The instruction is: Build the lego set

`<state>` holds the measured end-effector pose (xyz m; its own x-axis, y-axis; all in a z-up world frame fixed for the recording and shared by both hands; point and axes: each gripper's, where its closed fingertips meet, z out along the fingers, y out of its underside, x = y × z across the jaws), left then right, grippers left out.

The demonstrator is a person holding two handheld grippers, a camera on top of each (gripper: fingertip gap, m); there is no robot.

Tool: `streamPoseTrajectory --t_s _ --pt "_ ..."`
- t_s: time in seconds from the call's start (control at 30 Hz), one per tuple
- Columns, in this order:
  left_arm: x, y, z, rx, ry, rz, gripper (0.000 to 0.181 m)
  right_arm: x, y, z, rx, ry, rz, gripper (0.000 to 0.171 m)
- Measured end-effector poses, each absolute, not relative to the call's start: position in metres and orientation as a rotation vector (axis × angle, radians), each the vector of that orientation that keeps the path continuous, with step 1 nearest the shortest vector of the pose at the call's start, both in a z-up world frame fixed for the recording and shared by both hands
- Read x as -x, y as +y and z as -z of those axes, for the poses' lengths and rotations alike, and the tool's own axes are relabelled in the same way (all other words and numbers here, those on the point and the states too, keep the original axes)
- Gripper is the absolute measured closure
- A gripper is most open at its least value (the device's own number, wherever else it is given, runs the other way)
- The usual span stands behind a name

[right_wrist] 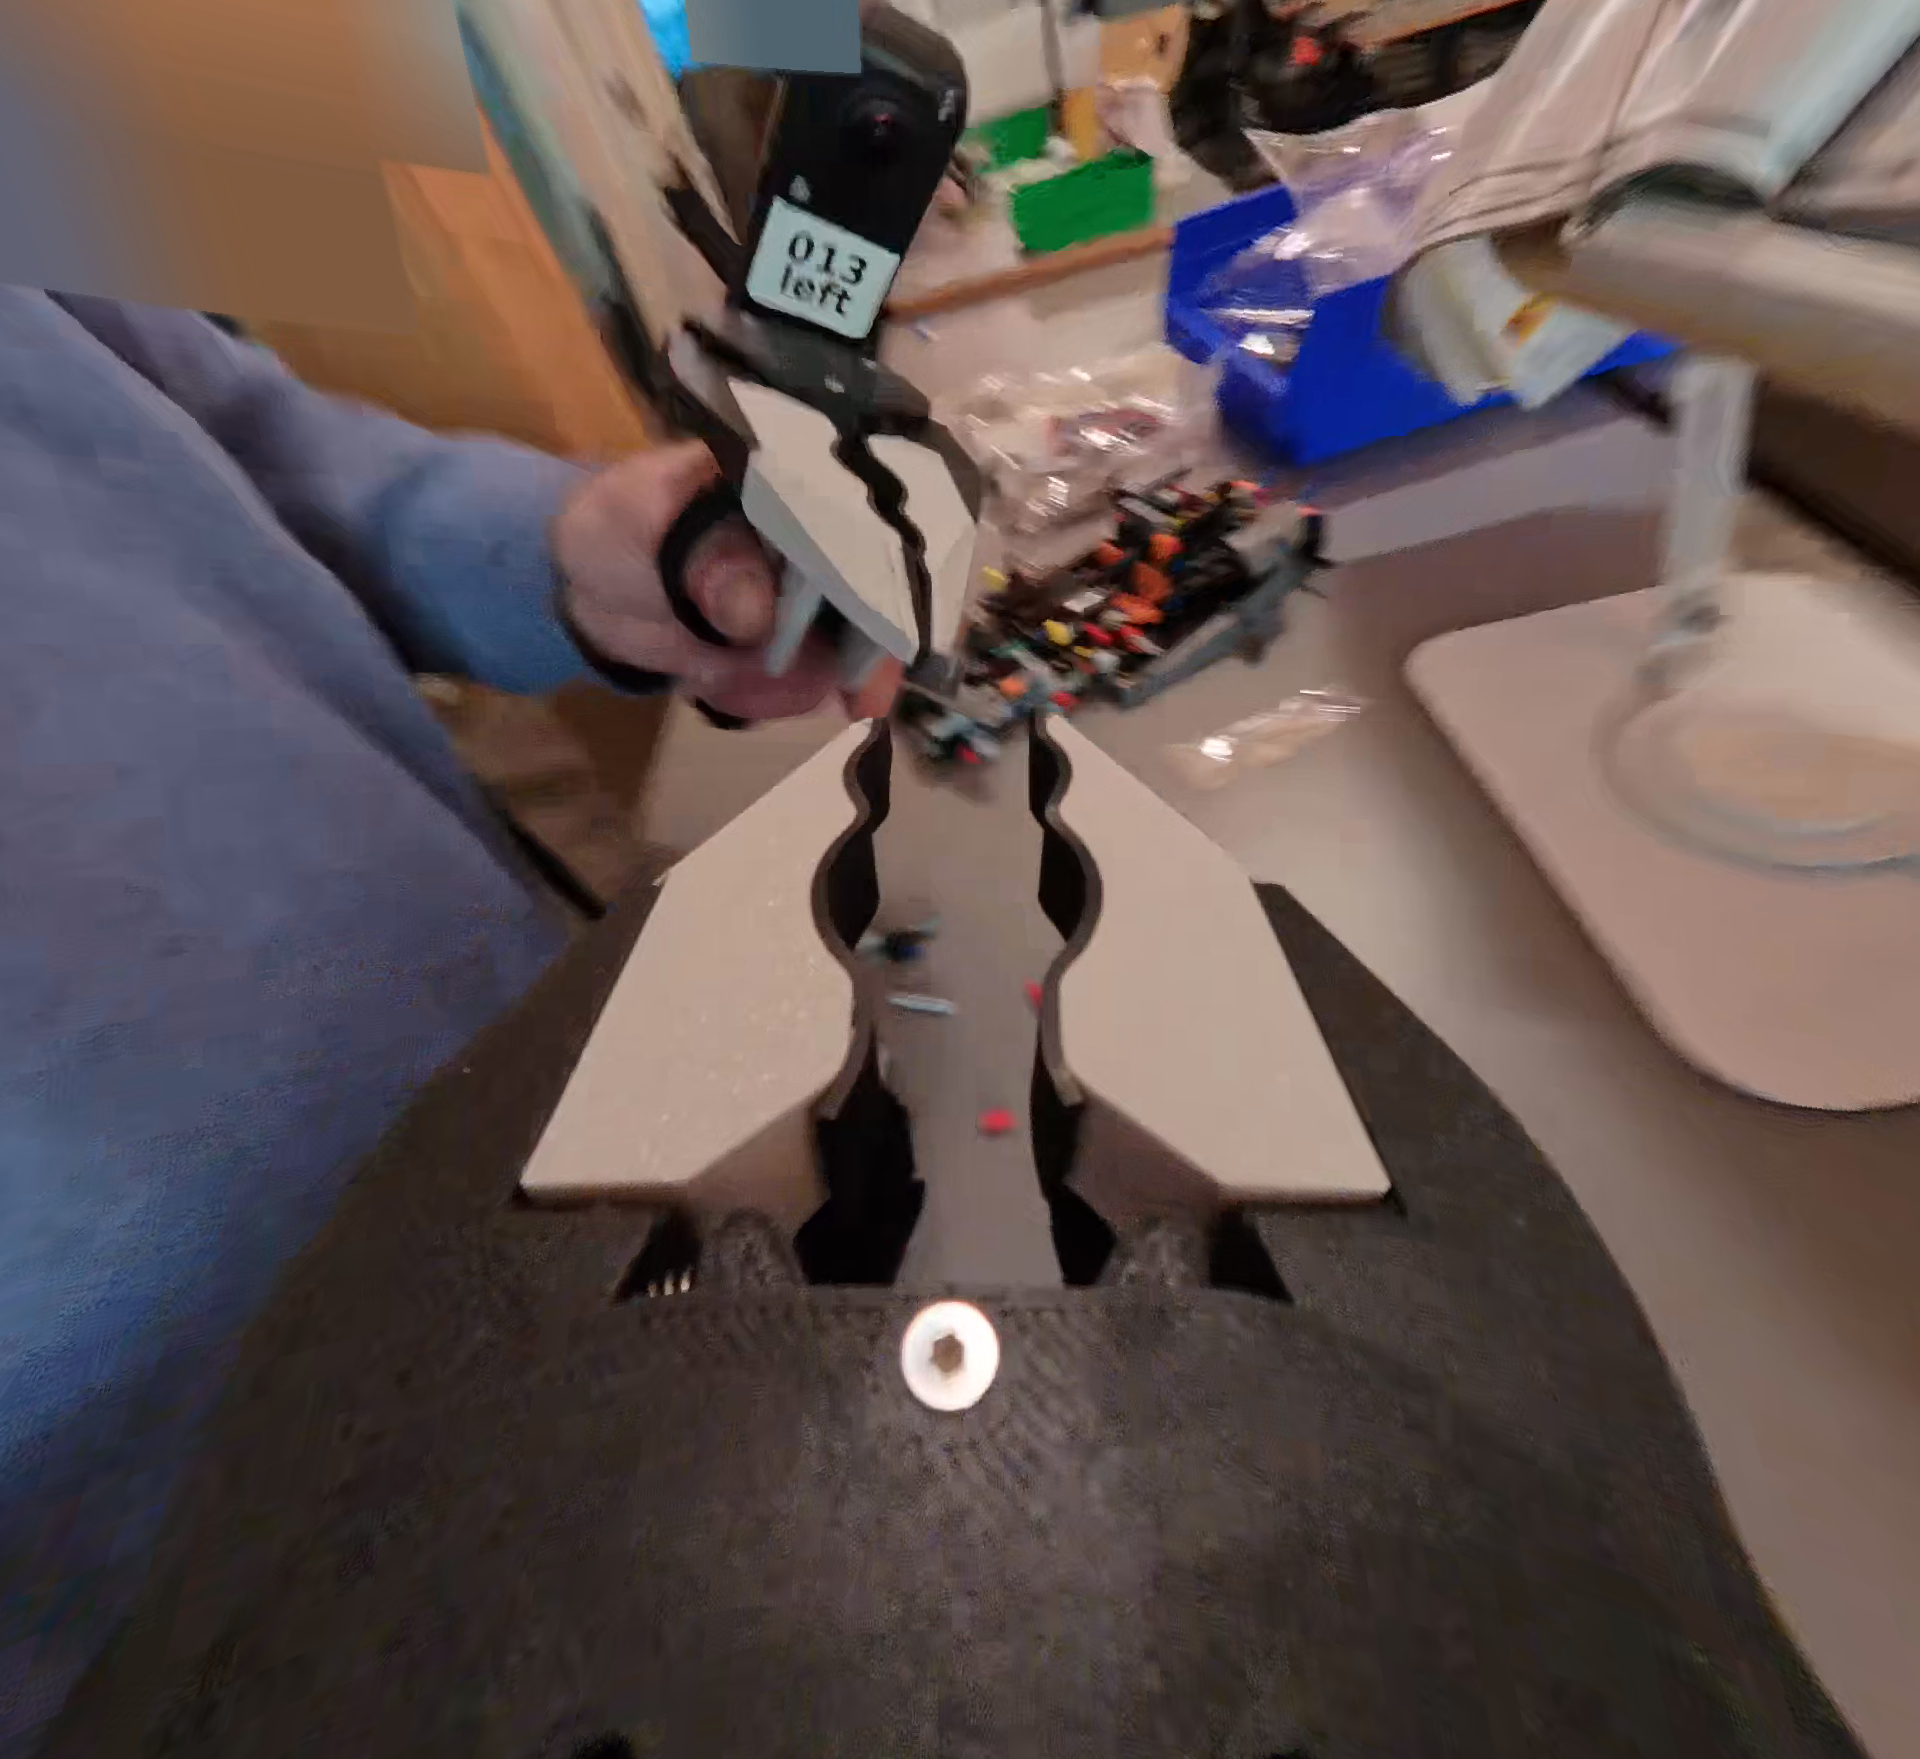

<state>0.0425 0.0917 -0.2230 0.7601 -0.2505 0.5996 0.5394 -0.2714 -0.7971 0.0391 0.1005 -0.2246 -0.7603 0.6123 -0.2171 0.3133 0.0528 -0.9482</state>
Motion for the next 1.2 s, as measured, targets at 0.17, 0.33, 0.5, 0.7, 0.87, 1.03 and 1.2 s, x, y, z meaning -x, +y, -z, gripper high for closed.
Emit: streamPoseTrajectory --t_s 0.17,0.33,0.5,0.7,0.87,1.03,1.2 --pt "-0.033 0.094 0.219 1.476 -0.462 1.019 0.181 -0.028 0.095 0.227 0.868 -2.046 -1.312 0.148" --pt "-0.032 0.099 0.216 1.367 -0.543 1.078 0.181 -0.022 0.086 0.226 0.995 -1.944 -1.313 0.15" --pt "-0.026 0.1 0.213 1.261 -0.61 1.102 0.181 -0.016 0.089 0.224 1.064 -1.849 -1.282 0.152" --pt "-0.022 0.099 0.211 1.178 -0.654 1.145 0.181 -0.013 0.089 0.219 1.082 -1.787 -1.259 0.154" --pt "-0.021 0.097 0.209 1.133 -0.671 1.187 0.181 -0.013 0.088 0.217 1.057 -1.789 -1.261 0.156" --pt "-0.018 0.095 0.209 1.104 -0.687 1.205 0.181 -0.011 0.087 0.217 1.044 -1.801 -1.262 0.159" --pt "-0.016 0.094 0.207 1.092 -0.69 1.197 0.181 -0.01 0.084 0.215 1.026 -1.811 -1.271 0.159"
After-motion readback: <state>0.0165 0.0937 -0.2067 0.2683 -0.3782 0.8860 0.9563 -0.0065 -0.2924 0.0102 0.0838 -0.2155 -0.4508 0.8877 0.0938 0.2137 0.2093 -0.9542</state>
